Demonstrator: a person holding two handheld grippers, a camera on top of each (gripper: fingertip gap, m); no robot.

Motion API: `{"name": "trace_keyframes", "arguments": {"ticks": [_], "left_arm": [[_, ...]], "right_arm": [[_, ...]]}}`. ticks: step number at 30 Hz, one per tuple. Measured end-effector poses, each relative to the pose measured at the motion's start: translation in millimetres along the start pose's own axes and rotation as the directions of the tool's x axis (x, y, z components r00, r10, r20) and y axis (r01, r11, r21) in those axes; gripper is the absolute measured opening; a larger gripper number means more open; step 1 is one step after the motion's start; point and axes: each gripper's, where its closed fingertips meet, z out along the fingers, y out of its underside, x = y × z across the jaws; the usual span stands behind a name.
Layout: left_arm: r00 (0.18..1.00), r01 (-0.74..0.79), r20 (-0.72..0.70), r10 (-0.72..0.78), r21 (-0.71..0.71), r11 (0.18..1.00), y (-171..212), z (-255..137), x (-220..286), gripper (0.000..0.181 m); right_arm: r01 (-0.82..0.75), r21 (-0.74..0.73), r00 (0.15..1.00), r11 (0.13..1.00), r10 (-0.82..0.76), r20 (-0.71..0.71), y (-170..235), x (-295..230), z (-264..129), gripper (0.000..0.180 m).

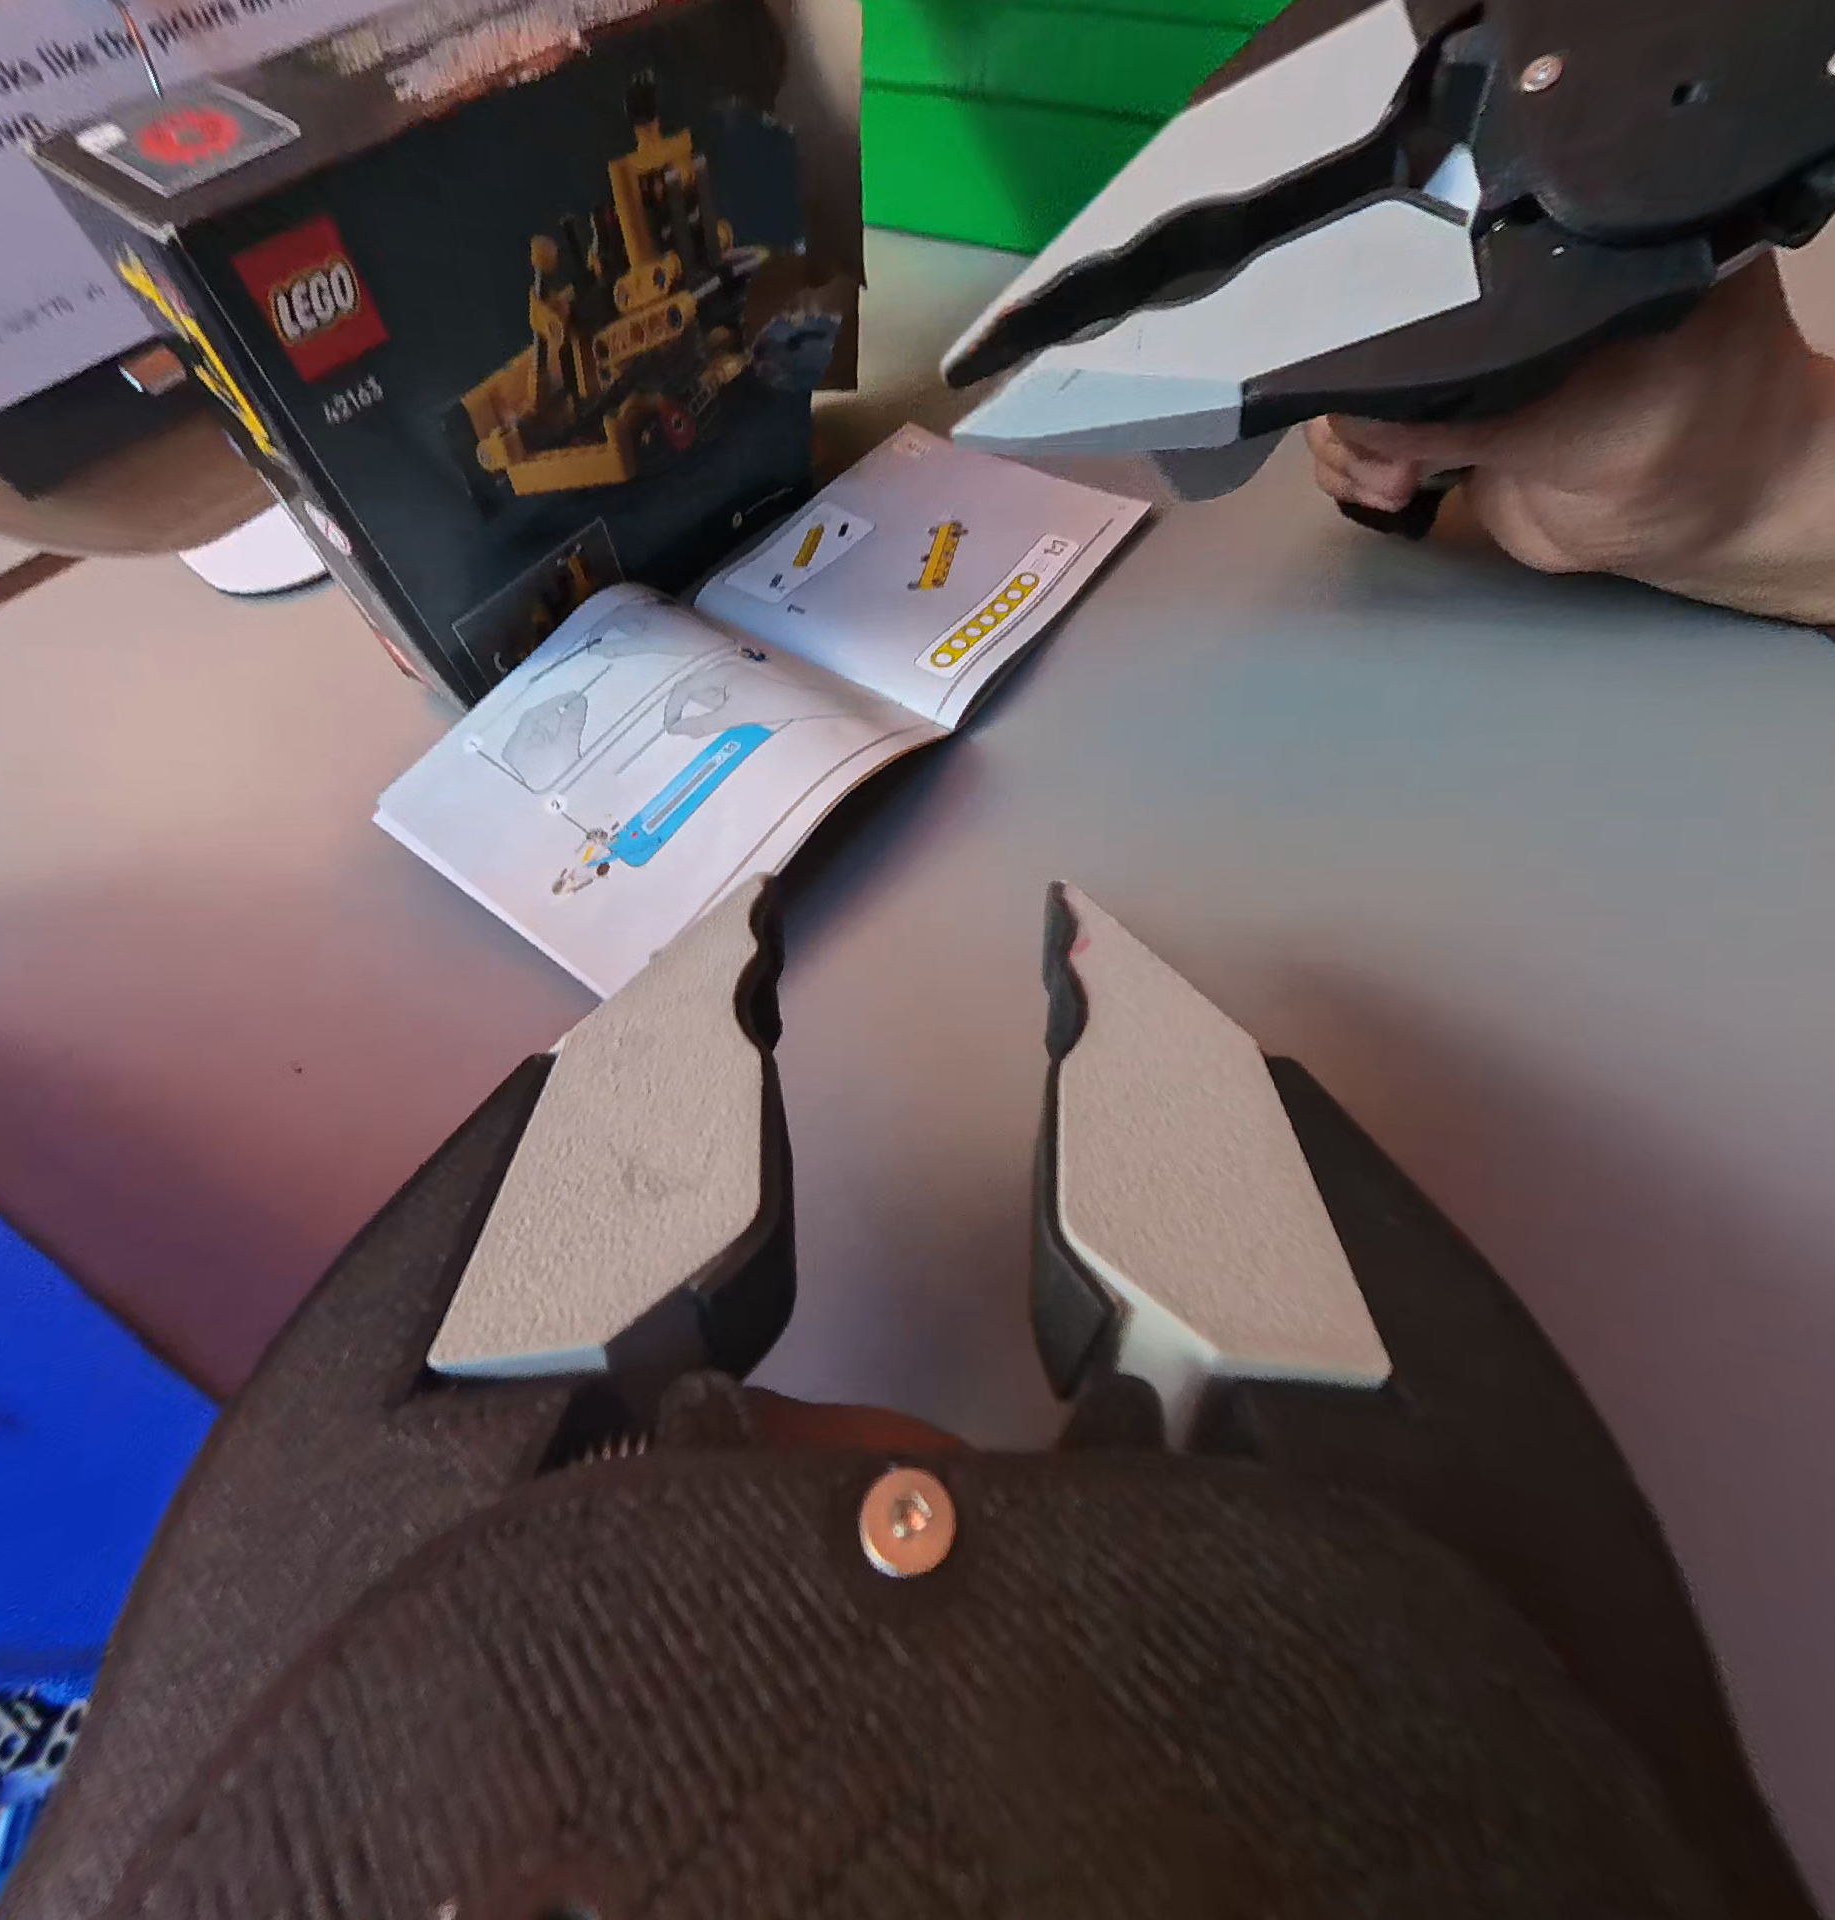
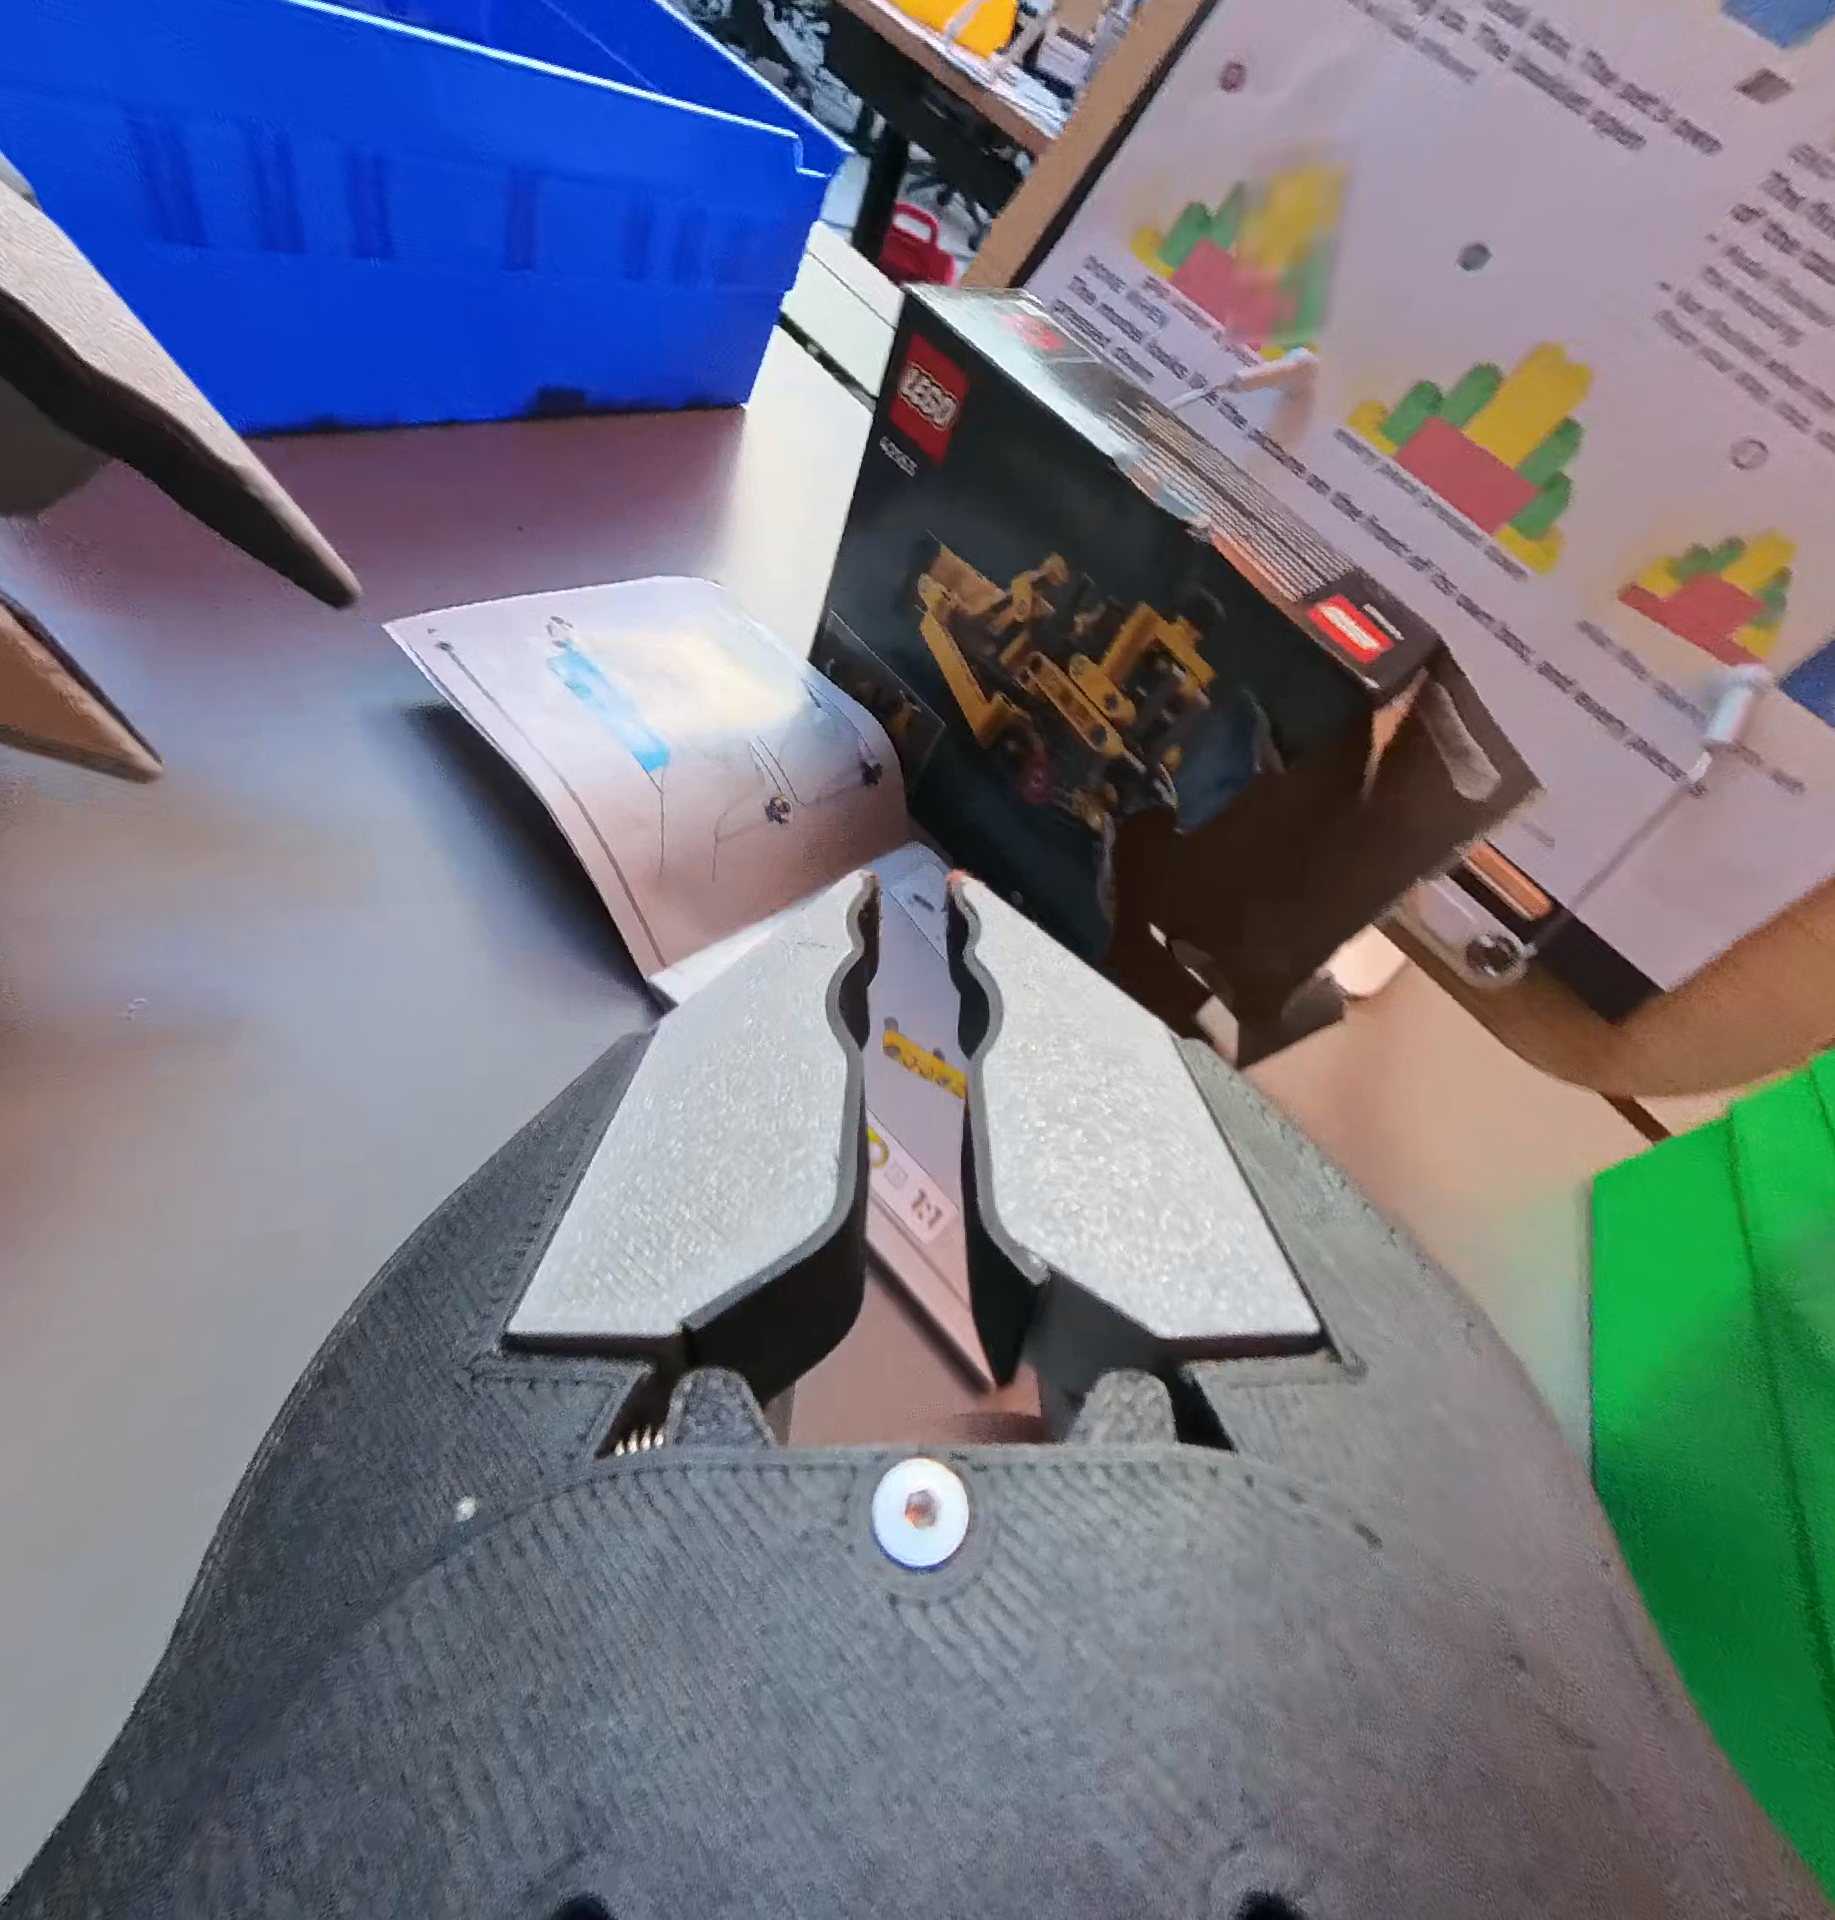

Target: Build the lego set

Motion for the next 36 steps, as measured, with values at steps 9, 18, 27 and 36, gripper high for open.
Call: {"name": "trace_keyframes", "arguments": {"ticks": [9, 18, 27, 36], "left_arm": [[0.998, -0.041, 0.052, 0.039, 0.047, 0.998, -5, -1, -9, 0.044], [0.999, -0.04, -0.002, 0.04, 0.122, 0.992, -16, -1, 1, 0.042], [0.994, 0.007, -0.113, 0.006, 0.111, 0.994, -35, 35, 47, 0.041], [0.985, -0.159, -0.044, 0.166, 0.12, 0.98, -51, 63, 65, 0.036]], "right_arm": [[-0.1, 0.013, 0.976, 0.995, 0.101, -0.194, 18, 75, -23, 0.008], [-0.238, 0.005, 0.966, 0.971, 0.237, -0.099, 36, 85, 2, 0.009], [-0.273, 0.046, 0.96, 0.961, 0.275, -0.052, 26, 78, 2, 0.009], [-0.233, 0.051, 0.972, 0.971, 0.235, -0.026, 18, 66, 1, 0.009]]}}
